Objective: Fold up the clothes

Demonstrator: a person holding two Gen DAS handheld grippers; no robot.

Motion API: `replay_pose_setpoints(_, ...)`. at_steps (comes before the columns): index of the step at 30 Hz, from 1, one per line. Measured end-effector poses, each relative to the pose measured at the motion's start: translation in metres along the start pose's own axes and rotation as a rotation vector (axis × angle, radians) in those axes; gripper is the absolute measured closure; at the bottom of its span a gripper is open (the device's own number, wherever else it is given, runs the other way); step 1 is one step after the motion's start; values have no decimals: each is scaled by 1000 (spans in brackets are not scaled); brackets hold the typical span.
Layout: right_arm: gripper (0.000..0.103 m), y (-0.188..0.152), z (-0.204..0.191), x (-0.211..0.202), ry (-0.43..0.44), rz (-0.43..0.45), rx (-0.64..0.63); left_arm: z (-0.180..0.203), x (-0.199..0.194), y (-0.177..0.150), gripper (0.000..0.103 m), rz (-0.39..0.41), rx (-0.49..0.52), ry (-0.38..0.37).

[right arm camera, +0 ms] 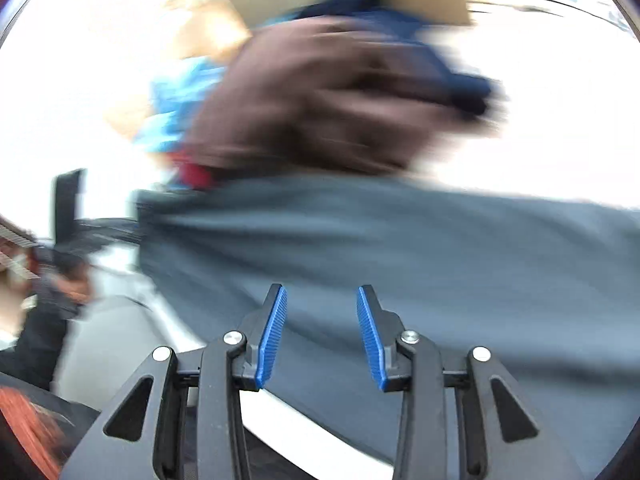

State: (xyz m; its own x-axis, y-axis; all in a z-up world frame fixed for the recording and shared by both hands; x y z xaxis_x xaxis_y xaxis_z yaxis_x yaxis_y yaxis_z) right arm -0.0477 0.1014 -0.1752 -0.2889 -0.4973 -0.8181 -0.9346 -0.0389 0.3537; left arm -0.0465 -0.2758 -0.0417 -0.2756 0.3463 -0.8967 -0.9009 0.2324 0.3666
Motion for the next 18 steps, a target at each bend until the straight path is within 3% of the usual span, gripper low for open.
replay_pose_setpoints(3, 66, -24, 78, -39, -153, -16, 133, -27, 0, 21, 93, 16, 10, 6)
replay_pose_setpoints(5, 66, 12, 130, -70, -202, -32, 187, -55, 42, 45, 93, 1, 23, 42)
replay_pose_setpoints(6, 66, 6, 142, -87, -198, -39, 183, -61, 53, 52, 93, -9, 18, 56)
replay_pose_setpoints(9, 66, -3, 156, -101, -272, -71, 65, -60, 56, 61, 93, -25, -19, 73)
replay_pose_setpoints(18, 67, -7, 153, -62, -292, -260, -393, -47, 61, 66, 93, -11, -88, 145)
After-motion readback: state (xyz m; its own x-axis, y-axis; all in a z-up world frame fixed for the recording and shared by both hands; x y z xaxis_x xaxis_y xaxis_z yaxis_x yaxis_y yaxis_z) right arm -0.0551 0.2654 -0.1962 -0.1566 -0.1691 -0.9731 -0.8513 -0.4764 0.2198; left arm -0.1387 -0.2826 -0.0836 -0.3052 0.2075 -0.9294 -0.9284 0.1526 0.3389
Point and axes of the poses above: each gripper's, at about its wrist camera, not at the fingertips, and x roughly the way its jaws point, z to its right, y to its top, the point moved 1 cm from there along x, roughly the way its jaws point, and after that the axes turned 3 degrees about y, right-handed, at the moved point
